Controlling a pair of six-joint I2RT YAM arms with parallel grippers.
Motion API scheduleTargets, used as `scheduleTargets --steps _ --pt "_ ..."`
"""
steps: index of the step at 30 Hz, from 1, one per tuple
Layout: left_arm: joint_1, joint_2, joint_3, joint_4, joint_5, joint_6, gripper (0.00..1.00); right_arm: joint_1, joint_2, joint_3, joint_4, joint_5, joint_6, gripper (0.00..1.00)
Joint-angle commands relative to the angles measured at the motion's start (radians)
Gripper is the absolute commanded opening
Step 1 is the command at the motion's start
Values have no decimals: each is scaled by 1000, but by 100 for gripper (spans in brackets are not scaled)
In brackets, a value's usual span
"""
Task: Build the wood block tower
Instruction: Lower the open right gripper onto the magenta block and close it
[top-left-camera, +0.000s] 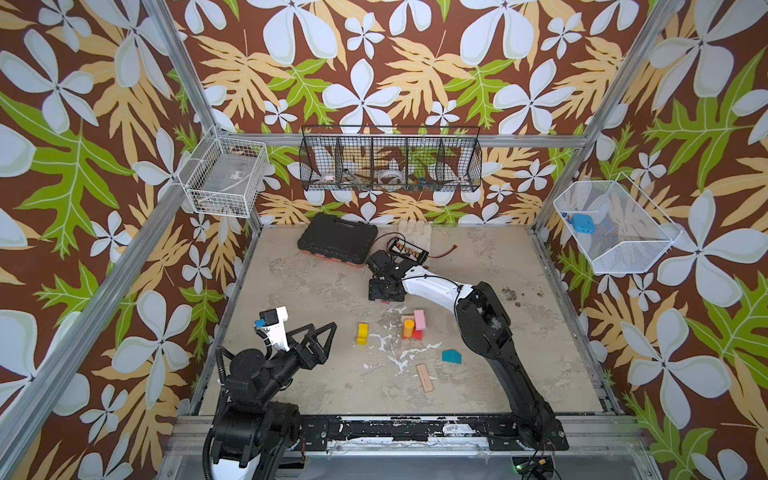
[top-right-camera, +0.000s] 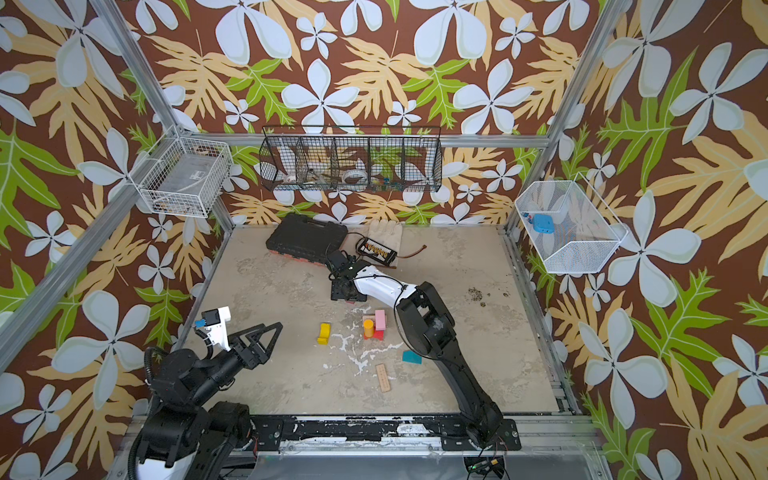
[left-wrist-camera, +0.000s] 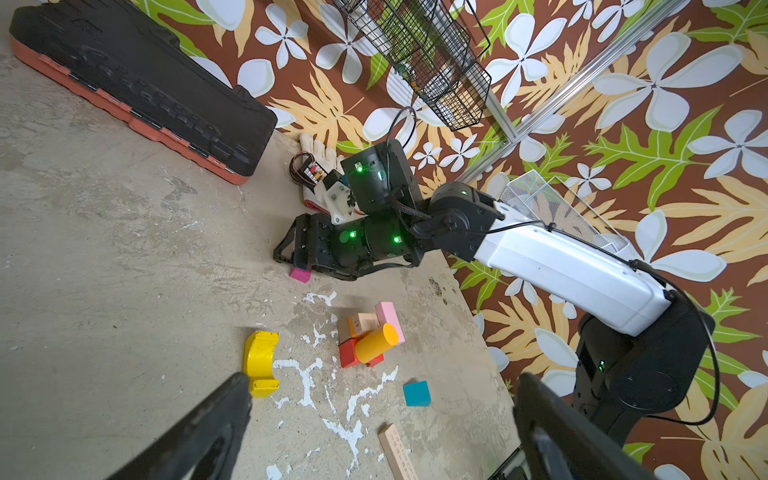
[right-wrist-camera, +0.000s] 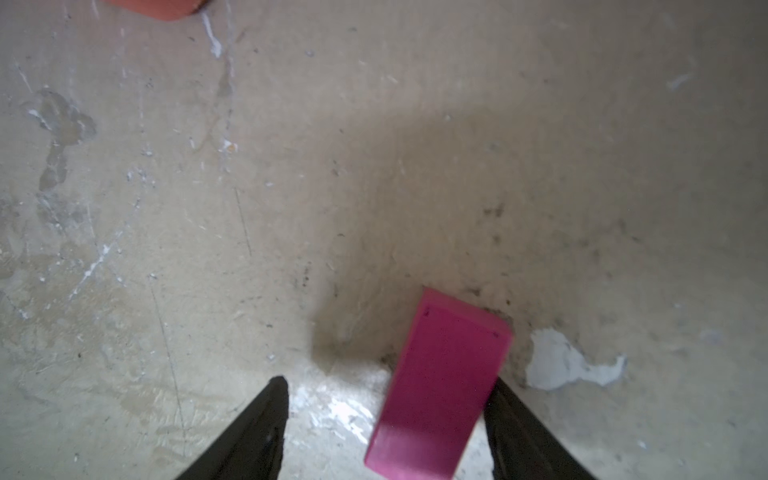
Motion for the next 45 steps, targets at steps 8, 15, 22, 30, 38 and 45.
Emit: scheduleTargets --steps 8,15,22,30,38,45 --pt "-1 2 0 27 3 -1 100 0 36 16 -69 77 -102 53" --pt "0 3 -1 27 4 -3 100 11 10 2 -81 111 -165 39" --pt "-2 2 -1 27 2 -3 100 14 -64 25 -98 130 -184 35" --pt "-2 3 -2 29 2 -5 100 18 -294 -40 -125 166 -202 30" --pt "-1 1 -4 28 3 -6 100 19 -410 -194 -31 116 -240 49" --pt "-2 -2 -10 37 9 -11 100 18 -105 71 -152 84 -287 57"
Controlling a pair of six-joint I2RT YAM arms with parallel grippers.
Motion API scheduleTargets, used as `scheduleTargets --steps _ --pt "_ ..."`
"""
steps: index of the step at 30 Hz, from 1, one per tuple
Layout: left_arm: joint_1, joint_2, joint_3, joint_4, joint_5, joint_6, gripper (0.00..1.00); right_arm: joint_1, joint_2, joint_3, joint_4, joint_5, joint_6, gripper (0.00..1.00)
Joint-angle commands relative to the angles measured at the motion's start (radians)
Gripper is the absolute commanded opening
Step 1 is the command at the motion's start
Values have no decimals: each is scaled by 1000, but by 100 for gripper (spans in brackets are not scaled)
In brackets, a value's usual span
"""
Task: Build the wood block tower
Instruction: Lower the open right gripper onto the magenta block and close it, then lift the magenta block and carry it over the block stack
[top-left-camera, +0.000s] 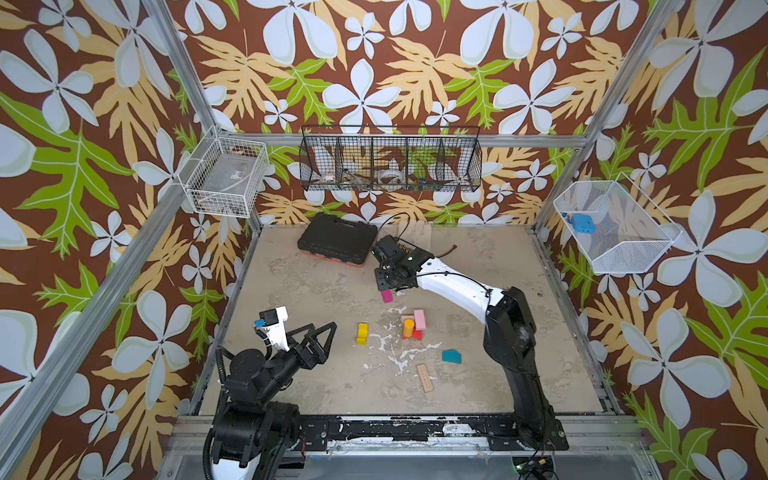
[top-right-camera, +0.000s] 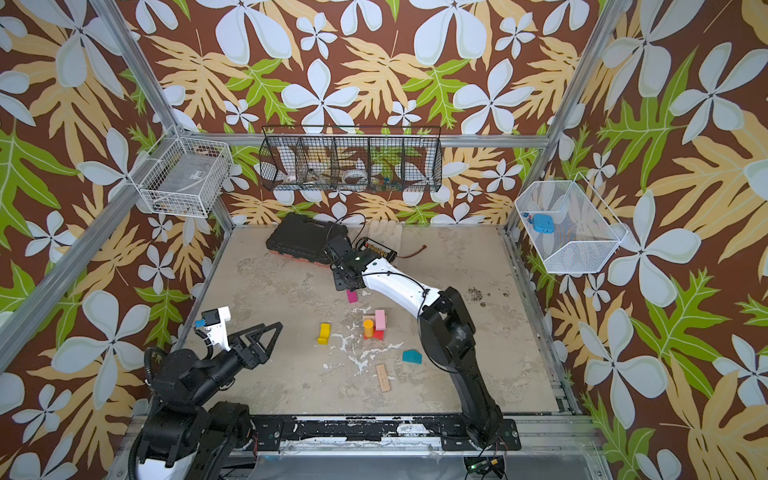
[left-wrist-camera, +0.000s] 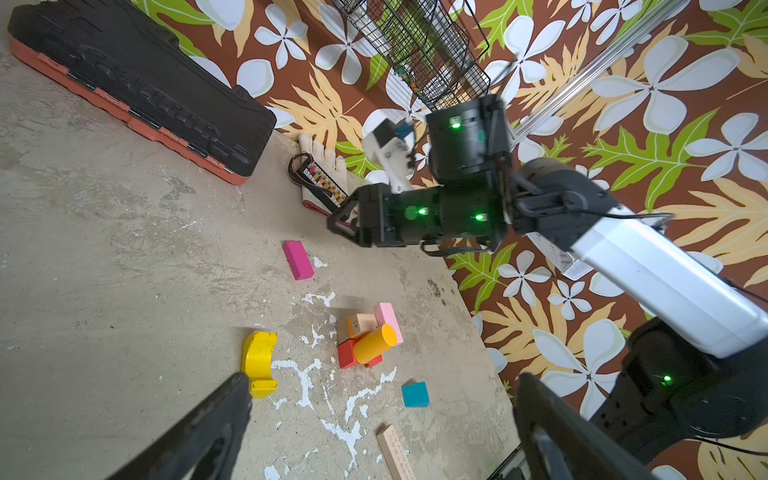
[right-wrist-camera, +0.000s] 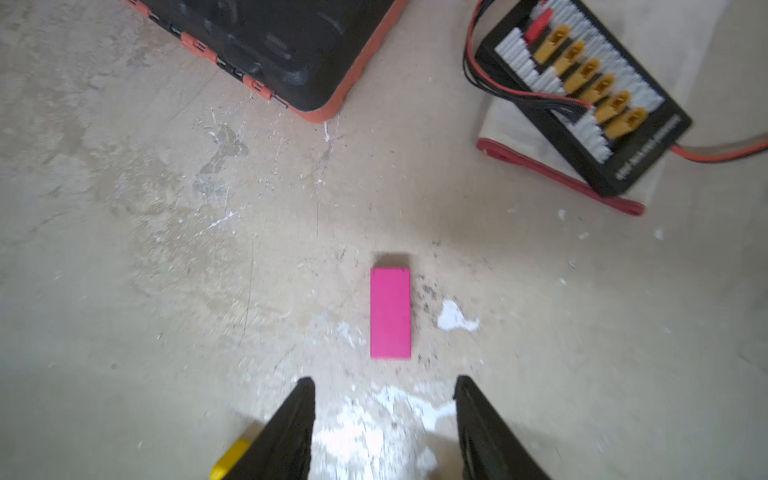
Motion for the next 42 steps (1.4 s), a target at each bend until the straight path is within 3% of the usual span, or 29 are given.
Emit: scheduleTargets --steps 1,5,13,16,19,26,31,42 --pt "-1 0 -9 32 14 -5 100 -1 97 104 -77 -16 -38 58" --pt "-1 6 -14 39 18 -8 100 -12 183 171 -99 -37 -47 58" --pt "0 -19 15 16 -38 29 100 -26 199 115 -70 -52 -53 57" --pt "-2 -9 5 22 -9 16 100 -25 205 104 -66 -66 -56 55" --pt "0 15 -2 29 26 19 100 -24 214 95 -66 -73 -59 47" --pt "-2 74 -18 55 120 28 100 -24 243 84 -61 -98 -70 42" --pt "-2 136 -17 56 142 36 100 -25 252 86 -64 -109 -70 25" --pt "-13 210 -11 56 134 51 100 -22 90 42 -75 -73 -65 14"
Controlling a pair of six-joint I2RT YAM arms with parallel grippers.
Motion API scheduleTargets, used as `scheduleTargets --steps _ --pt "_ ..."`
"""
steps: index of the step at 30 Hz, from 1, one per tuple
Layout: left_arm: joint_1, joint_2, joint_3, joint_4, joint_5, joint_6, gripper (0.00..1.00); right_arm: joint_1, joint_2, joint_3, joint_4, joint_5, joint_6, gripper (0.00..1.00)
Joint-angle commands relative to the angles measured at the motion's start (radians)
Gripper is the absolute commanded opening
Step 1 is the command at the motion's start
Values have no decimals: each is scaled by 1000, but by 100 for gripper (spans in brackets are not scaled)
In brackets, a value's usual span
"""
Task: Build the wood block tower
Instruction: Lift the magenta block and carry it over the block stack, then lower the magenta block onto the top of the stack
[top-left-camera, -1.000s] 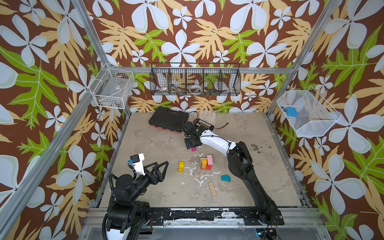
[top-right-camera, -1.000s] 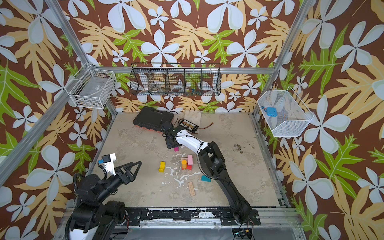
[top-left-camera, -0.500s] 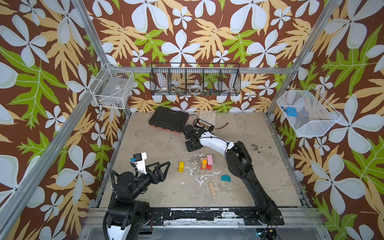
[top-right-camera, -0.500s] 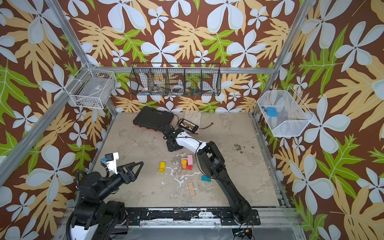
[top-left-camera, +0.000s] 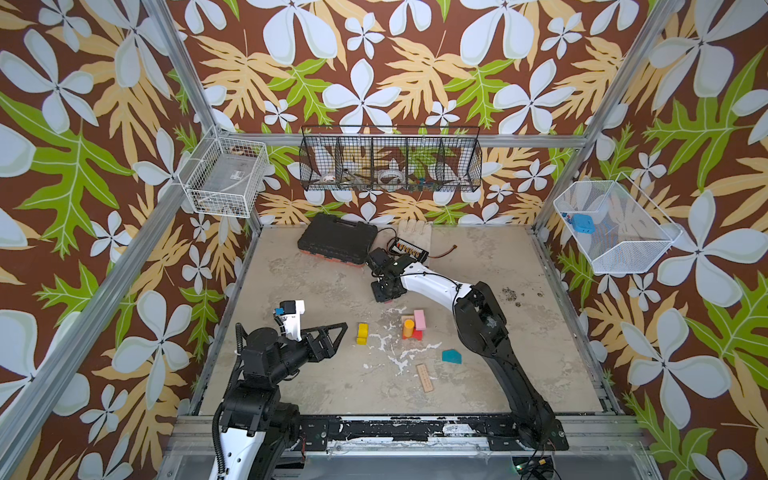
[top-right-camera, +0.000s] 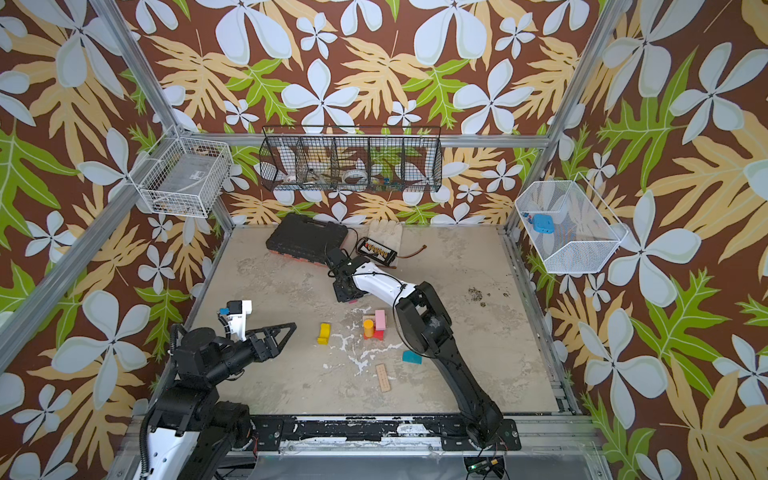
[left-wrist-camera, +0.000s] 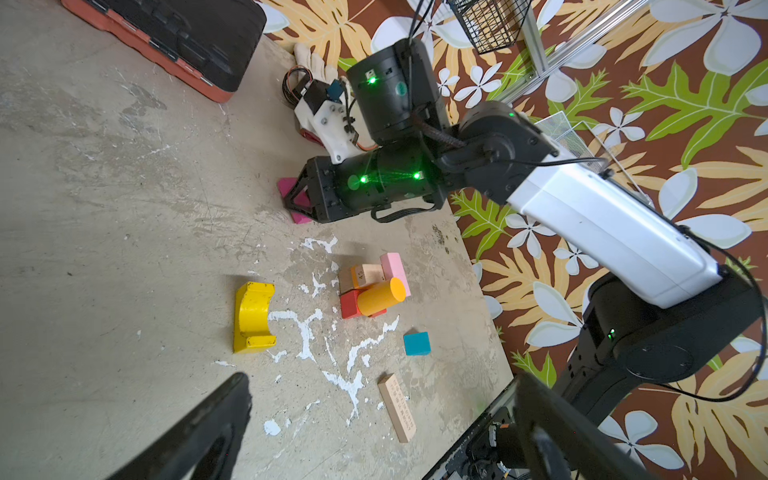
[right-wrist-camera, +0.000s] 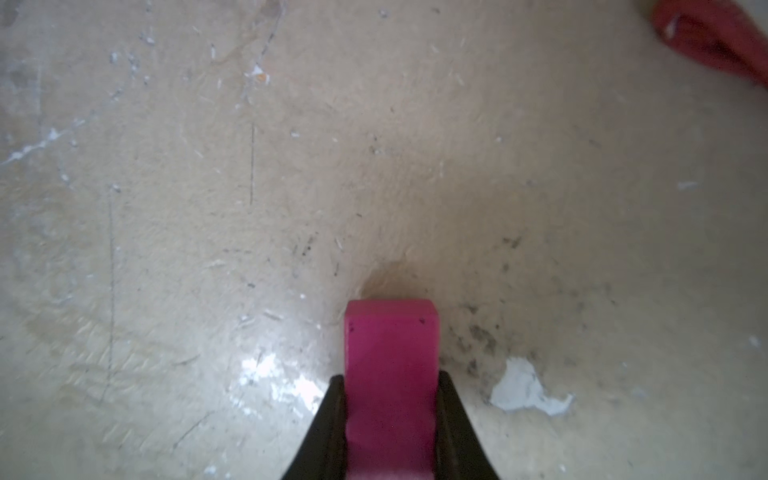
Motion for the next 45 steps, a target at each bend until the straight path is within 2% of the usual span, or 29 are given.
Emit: scheduleTargets --steps 1,4,13,19,22,32,45 --pt "-3 1 4 34 16 15 100 3 -84 -26 -24 26 6 14" --pt "-5 -8 1 36 19 12 100 4 -191 -104 -12 55 18 12" --pt "-4 -20 -2 39 22 10 100 3 -606 -502 88 130 100 7" --pt "-5 -42 -4 42 14 7 100 3 -775 -720 177 82 144 6" --pt "-5 -44 -5 42 14 6 100 3 -816 -773 217 38 89 6" --pt "-4 -50 -6 42 4 4 100 5 -788 -791 154 50 -119 4" --pt "-5 -47 -7 43 4 1 100 5 -776 -834 187 -6 -153 6"
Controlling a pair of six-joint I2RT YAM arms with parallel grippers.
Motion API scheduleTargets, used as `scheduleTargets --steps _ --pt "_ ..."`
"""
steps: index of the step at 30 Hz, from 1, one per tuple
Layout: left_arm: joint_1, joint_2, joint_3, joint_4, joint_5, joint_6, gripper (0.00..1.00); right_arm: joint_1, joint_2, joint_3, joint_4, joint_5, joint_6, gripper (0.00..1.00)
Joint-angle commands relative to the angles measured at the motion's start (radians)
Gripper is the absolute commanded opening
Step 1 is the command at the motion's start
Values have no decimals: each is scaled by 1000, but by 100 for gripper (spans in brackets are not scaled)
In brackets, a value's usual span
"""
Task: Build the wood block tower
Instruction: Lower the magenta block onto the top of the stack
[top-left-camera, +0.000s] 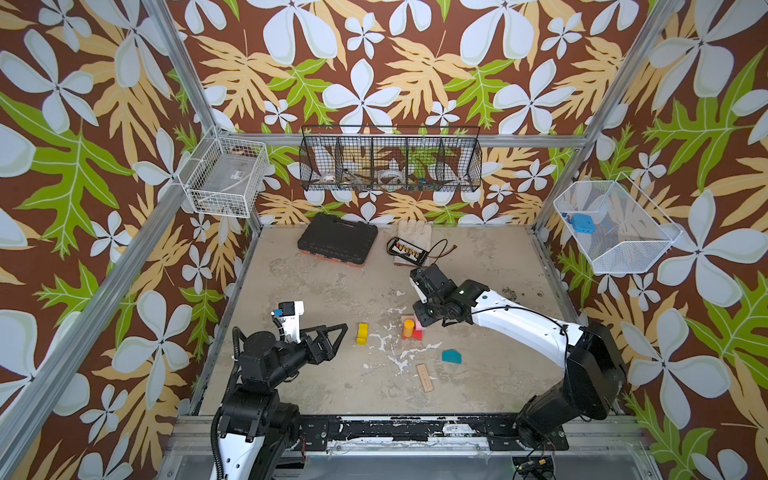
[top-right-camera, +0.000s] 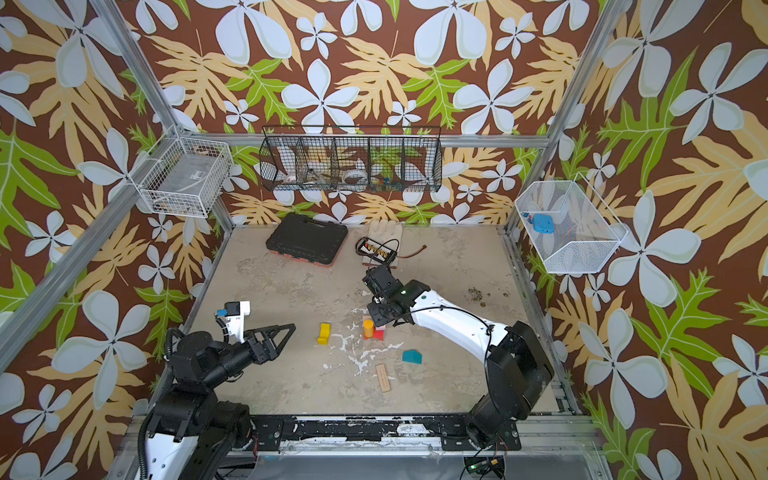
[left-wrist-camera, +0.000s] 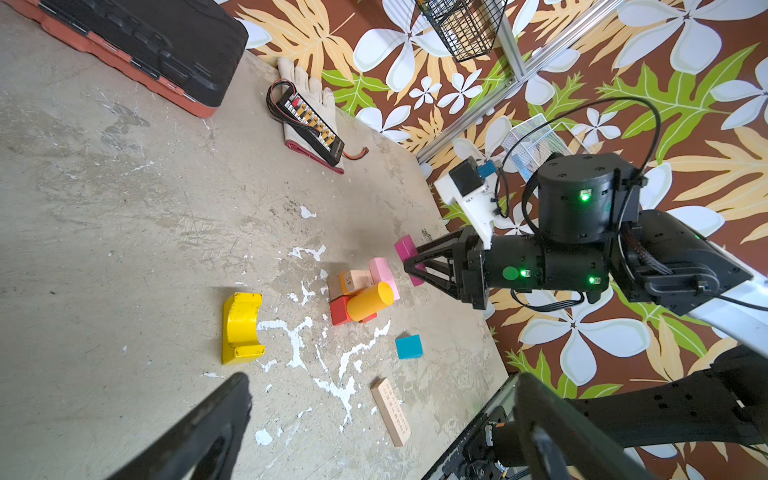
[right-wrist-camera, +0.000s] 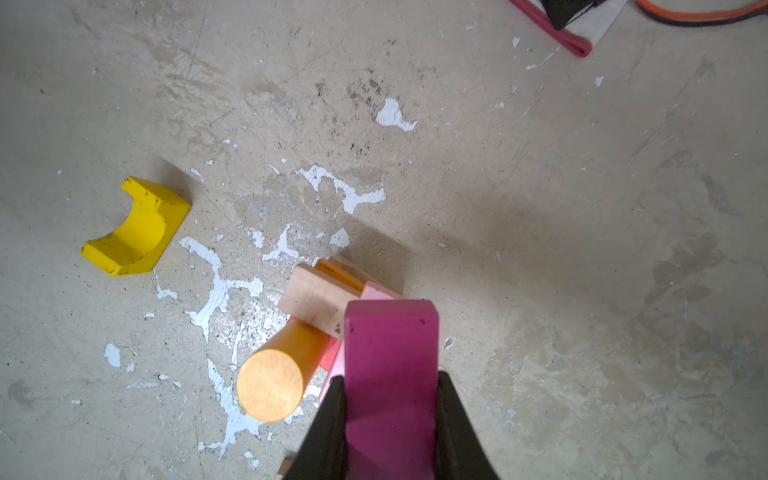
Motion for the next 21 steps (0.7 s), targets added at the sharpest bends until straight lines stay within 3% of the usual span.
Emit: scheduleTargets --steps 1,10,21 --pt "-1 -1 -2 26 -1 5 100 1 13 2 17 -13 -13 6" --pt "-2 -5 -3 27 -4 4 100 1 40 18 5 -32 30 8" --pt "-1 -4 -5 28 -4 3 100 1 53 0 1 -41 -25 10"
